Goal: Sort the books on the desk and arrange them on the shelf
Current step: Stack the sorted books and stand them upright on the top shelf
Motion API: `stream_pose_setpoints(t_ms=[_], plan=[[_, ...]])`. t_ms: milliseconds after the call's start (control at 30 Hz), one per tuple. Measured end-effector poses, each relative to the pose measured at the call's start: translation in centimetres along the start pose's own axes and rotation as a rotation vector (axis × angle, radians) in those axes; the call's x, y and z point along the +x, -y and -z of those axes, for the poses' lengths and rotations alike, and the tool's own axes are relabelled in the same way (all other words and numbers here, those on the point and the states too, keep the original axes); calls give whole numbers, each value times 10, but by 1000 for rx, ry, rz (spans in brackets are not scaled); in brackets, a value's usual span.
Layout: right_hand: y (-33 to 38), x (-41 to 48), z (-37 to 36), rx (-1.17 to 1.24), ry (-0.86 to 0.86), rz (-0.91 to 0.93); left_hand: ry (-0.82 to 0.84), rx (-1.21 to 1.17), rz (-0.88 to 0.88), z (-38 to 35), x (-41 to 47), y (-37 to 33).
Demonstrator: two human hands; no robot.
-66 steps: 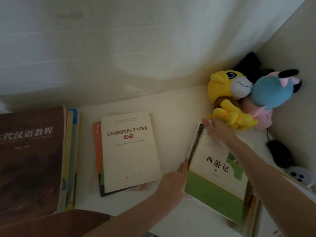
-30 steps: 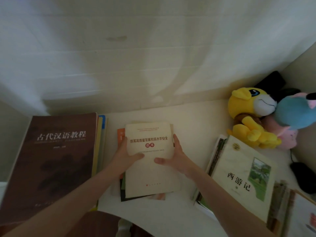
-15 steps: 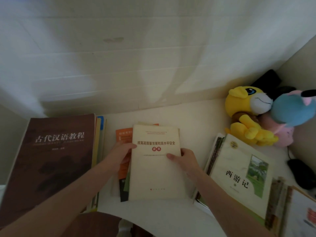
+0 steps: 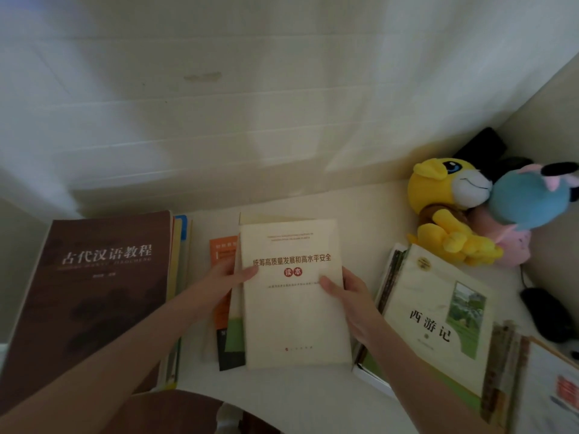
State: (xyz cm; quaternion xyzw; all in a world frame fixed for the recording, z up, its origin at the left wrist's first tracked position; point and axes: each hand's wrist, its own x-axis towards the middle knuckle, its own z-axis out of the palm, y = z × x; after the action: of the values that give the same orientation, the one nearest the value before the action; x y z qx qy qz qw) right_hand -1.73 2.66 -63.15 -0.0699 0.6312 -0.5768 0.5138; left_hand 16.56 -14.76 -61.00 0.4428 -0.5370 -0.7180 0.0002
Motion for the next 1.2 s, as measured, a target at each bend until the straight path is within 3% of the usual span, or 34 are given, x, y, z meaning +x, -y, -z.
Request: stream_pose_setpoints(t_ms=[167, 367, 567, 967, 1200], plan=[[13, -4, -2, 40, -73, 87, 99, -84, -146, 7, -12, -4], [27, -8, 6, 82, -173, 151, -120, -65, -285, 22, -20, -21], [36, -19, 30, 148, -232, 95, -224, -166, -245, 42, -22, -19], [47, -19, 4, 223, -21, 66, -160, -154, -223, 32, -25, -27], [26, -8, -39, 205, -30, 105, -166, -81, -309, 5, -34, -24]])
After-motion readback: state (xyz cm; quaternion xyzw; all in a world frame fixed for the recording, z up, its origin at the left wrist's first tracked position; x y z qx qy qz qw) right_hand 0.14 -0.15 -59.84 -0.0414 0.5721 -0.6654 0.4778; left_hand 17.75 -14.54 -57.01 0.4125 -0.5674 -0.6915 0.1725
